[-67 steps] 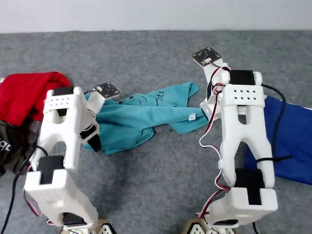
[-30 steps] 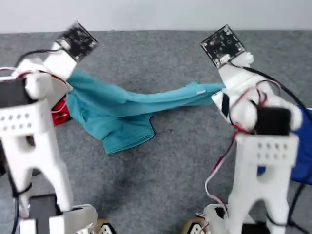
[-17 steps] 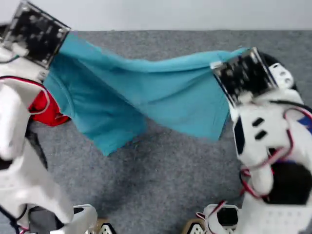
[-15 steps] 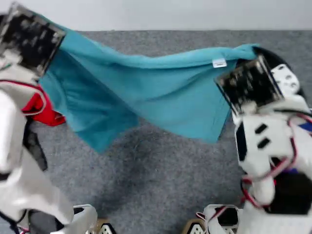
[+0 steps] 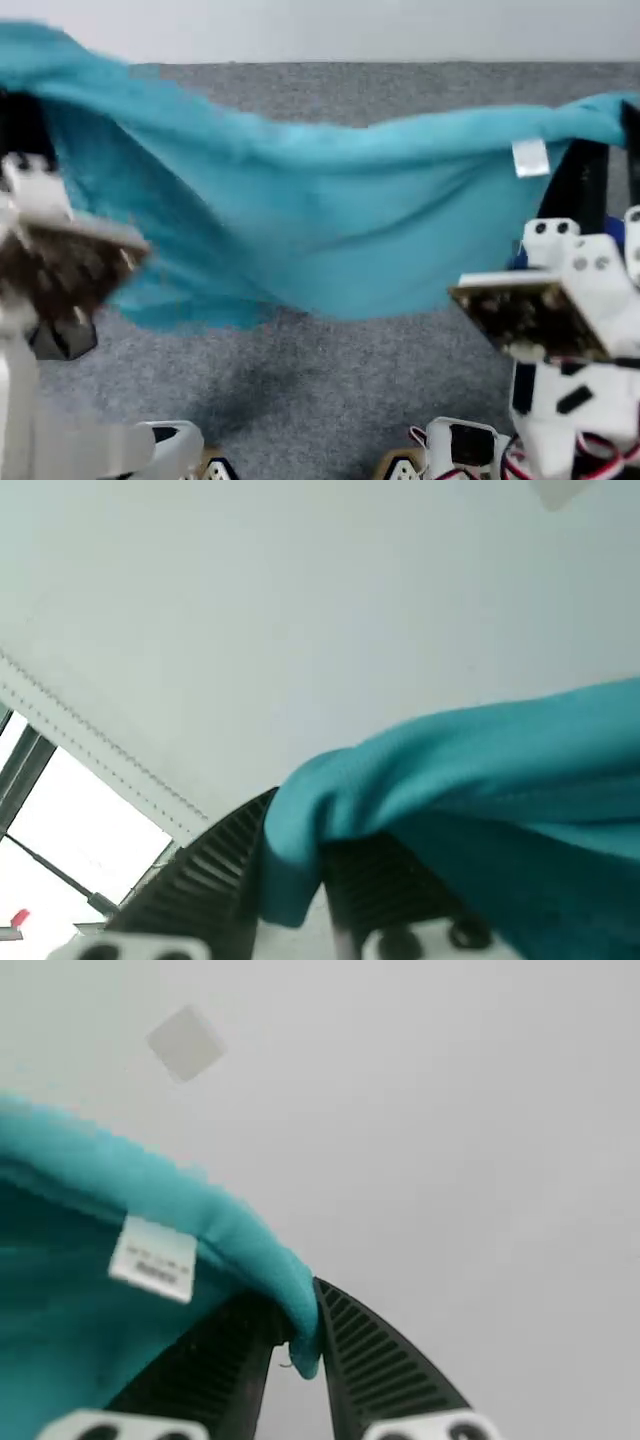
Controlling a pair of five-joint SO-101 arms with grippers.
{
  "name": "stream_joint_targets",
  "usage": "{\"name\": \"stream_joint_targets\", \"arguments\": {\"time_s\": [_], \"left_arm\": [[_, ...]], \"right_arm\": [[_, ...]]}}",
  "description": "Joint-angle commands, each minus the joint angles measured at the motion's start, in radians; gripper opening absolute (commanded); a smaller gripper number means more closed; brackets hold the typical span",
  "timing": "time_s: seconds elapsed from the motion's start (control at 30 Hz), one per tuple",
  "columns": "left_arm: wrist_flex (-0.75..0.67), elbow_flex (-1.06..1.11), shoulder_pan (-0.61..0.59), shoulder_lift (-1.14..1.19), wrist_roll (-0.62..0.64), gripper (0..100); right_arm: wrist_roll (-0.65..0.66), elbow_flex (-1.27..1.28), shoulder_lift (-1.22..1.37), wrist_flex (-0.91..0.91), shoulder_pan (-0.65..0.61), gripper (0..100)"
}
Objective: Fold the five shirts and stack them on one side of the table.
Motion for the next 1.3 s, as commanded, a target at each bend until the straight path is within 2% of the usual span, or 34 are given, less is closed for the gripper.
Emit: {"name": "stream_joint_targets", "arguments": {"time_s": [0.0,0.23,0.33,0.43,0.57,0.8,0.9,1.0,1.27], "left_arm": [[0.074,-0.085,0.064,-0.015,-0.031,1],[0.074,-0.081,0.060,-0.055,-0.029,1],[0.074,-0.008,0.063,-0.126,-0.029,1],[0.074,0.131,0.058,-0.224,-0.029,1],[0.072,0.380,0.063,-0.365,-0.034,1],[0.037,0.800,0.061,-0.505,-0.037,1],[-0.068,0.966,0.060,-0.511,-0.037,1],[-0.245,1.162,0.060,-0.509,-0.034,1],[-0.825,1.681,0.063,-0.506,-0.035,1]], "right_arm": [[0.026,-0.005,-0.028,0.005,0.013,0.9],[0.035,-0.005,-0.117,0.111,0.015,0.9],[0.035,-0.005,-0.159,0.120,0.015,0.9],[0.038,-0.003,-0.180,0.120,0.016,0.9],[0.077,0.034,-0.182,0.124,0.091,0.9],[0.078,0.273,-0.189,0.122,0.117,0.9],[0.078,0.423,-0.182,0.094,0.108,0.9],[0.110,0.617,-0.182,-0.015,0.081,0.9],[0.186,1.053,-0.156,-0.492,-0.005,0.9]]}}
